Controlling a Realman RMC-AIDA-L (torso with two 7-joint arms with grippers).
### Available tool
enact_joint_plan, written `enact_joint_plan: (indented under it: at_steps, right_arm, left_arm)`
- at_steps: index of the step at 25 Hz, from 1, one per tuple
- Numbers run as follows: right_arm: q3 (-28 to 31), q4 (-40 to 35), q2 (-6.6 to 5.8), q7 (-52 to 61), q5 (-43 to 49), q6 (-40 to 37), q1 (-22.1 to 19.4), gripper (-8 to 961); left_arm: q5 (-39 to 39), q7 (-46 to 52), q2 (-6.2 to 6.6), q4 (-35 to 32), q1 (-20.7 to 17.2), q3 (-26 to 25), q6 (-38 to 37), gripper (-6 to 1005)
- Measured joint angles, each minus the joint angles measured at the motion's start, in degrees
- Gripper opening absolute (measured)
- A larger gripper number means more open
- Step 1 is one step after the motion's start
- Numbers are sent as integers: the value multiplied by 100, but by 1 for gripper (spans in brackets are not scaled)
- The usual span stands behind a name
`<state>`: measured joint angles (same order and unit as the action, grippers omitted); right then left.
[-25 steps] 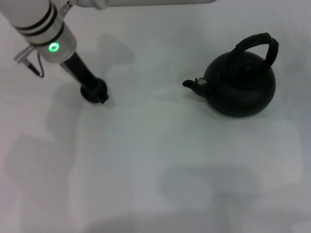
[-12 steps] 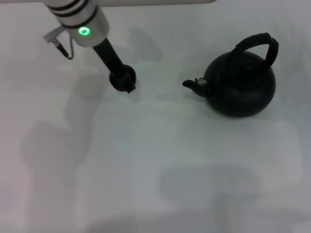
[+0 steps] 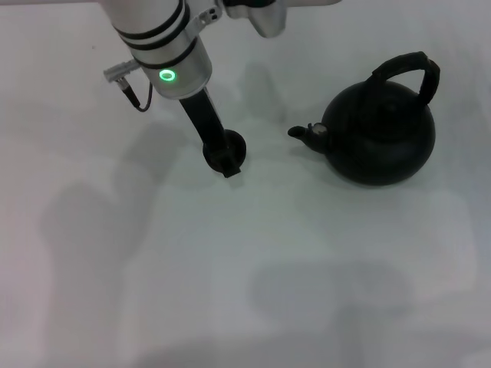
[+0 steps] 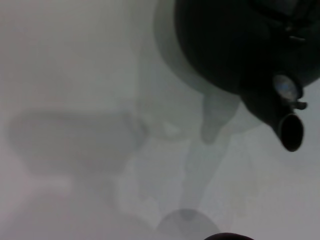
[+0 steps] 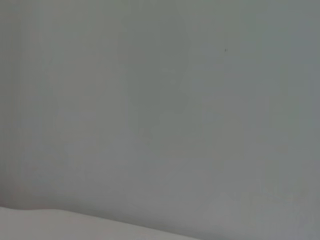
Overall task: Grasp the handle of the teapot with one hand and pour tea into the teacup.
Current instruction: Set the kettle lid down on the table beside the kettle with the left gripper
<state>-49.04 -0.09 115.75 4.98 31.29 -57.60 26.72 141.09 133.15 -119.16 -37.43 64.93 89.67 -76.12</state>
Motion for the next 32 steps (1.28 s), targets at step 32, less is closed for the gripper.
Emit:
enact_joint_plan:
  at_steps: [32]
  right_arm:
    - [0,9,0,3,0,17,42,427]
  left_arm:
    - [-313,-773,-29,121,-175,1079,409,697]
